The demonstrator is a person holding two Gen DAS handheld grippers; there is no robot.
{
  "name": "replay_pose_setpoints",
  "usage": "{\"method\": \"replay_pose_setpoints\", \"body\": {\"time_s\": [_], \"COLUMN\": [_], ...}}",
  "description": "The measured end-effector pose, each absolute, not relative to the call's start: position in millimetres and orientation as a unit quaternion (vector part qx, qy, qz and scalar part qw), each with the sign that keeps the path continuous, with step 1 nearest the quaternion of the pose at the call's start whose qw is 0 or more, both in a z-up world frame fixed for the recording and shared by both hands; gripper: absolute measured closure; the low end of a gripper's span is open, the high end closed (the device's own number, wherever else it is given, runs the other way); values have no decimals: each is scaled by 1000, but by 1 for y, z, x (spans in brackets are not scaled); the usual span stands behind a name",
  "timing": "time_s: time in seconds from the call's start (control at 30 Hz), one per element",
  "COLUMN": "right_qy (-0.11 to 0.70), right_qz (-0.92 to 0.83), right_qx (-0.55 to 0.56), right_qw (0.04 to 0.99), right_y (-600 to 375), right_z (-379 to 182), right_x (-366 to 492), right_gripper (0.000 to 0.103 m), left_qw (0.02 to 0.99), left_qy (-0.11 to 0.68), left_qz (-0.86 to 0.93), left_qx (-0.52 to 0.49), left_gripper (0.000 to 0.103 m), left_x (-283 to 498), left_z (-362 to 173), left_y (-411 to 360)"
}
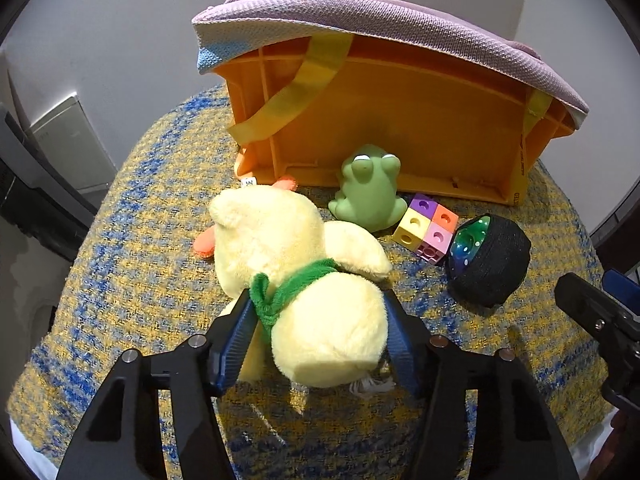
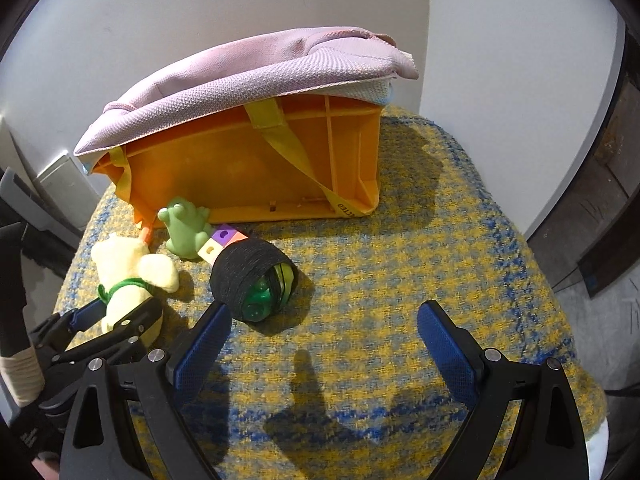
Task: Organize objects
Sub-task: 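Lower the left tool onto the yellow plush bear while the right tool approaches the black ball, then close the left tool on the yellow bear while the right tool closes on the black-green ball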
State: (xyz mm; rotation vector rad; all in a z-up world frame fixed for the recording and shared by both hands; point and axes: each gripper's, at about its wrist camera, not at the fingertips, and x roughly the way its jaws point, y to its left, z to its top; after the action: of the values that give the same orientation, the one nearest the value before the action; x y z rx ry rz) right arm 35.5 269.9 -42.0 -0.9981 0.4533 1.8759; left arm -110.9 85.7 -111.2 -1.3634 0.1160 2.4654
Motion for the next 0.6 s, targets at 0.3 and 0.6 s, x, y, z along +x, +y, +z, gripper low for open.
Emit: {"method": "replay_pose_setpoints", "body": {"time_s": [0.3, 0.6], "right_qy": [181, 162], "right_qz": [770, 771], "right_qx": [-407, -423], "right_qw": [457, 448], "right_y": [269, 269], "right_z": [-42, -55], "right_x": [22, -8], "right_gripper": [9, 9], "left_qw": [151, 122], "left_qy": [28, 15], "left_qz": [874, 884], "left_qx": [-461, -450], "left_gripper": [51, 51], "left_x": [-104, -101], "left_z": [-99, -99], "left_y": [71, 42]}}
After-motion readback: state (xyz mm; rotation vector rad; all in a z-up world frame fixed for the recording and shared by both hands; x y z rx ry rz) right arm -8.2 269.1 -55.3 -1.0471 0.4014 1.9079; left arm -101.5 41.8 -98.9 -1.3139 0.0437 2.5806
